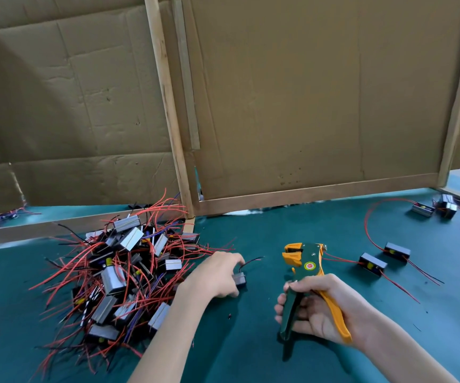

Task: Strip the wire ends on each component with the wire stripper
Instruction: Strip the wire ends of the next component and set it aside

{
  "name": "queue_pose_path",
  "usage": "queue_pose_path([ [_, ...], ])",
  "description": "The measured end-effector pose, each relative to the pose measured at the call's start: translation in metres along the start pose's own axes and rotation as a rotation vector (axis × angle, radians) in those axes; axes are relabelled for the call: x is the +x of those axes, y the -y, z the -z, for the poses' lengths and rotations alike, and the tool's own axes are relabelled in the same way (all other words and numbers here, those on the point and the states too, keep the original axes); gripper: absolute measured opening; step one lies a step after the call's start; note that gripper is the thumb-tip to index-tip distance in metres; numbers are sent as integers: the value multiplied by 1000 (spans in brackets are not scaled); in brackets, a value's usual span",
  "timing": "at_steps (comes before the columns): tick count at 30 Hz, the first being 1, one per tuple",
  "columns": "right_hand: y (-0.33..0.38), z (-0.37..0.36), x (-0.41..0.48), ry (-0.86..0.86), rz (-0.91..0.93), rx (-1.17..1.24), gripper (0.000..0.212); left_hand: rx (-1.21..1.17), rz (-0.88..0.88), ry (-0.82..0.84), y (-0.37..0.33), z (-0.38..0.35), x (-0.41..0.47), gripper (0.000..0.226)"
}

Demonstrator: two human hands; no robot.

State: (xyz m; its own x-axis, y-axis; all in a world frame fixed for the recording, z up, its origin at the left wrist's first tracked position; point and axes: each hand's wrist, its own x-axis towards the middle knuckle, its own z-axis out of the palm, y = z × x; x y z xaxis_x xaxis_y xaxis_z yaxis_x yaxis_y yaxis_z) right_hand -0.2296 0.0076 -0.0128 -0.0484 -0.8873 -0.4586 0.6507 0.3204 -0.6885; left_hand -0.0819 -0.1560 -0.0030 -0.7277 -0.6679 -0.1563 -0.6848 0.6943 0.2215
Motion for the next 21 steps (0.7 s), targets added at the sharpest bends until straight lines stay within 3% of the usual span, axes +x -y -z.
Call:
queue_pose_path([
  [3, 0, 1, 1, -2, 7, 0, 19, -110, 41, 18, 2, -2, 2, 56],
  [8, -1, 2, 2, 13, 7, -32, 22, -130, 69, -287, -14, -19, 5, 35],
  [12, -2, 2, 2, 23, 0, -36, 20, -215, 6, -415, -21, -28, 6, 14],
  [16, 0, 2, 0, 44, 20, -23, 18, -490, -73, -449, -21, -16, 6, 5],
  [21, 0, 0, -5, 96, 50, -59, 15, -901, -180, -428, -21, 4, -3, 13],
])
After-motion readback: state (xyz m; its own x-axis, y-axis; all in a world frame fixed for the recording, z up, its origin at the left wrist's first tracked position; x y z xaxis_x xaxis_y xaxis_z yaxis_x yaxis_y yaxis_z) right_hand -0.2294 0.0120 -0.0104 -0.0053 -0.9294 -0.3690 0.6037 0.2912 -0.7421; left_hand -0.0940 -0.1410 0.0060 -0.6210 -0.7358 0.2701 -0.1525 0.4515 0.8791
